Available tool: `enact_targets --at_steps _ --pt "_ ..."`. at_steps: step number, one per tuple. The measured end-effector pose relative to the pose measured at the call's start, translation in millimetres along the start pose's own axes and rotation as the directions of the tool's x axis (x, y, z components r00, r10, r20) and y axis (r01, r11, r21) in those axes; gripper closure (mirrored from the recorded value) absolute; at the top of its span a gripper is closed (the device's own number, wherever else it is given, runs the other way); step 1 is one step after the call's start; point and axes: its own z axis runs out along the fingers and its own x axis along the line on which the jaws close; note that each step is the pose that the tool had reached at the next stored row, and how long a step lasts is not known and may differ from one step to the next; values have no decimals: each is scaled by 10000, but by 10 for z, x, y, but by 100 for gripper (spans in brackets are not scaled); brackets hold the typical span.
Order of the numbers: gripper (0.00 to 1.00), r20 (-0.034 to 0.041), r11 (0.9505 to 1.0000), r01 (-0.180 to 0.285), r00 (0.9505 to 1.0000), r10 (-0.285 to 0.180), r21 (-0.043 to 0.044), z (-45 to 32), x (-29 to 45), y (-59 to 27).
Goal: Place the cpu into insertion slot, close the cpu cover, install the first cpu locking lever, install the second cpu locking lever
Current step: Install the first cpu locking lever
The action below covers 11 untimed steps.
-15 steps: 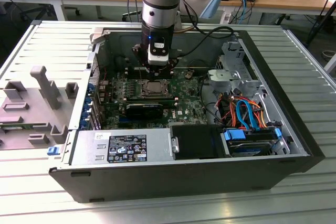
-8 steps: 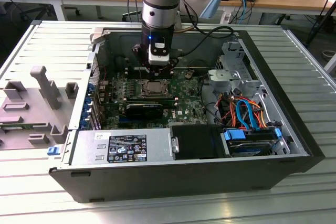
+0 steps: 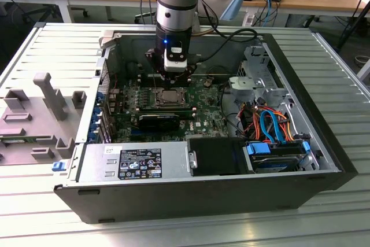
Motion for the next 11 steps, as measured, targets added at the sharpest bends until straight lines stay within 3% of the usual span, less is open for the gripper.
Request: enact_targets --at_steps 11 --pt "89 11 9997 245 9997 -245 11 0 0 0"
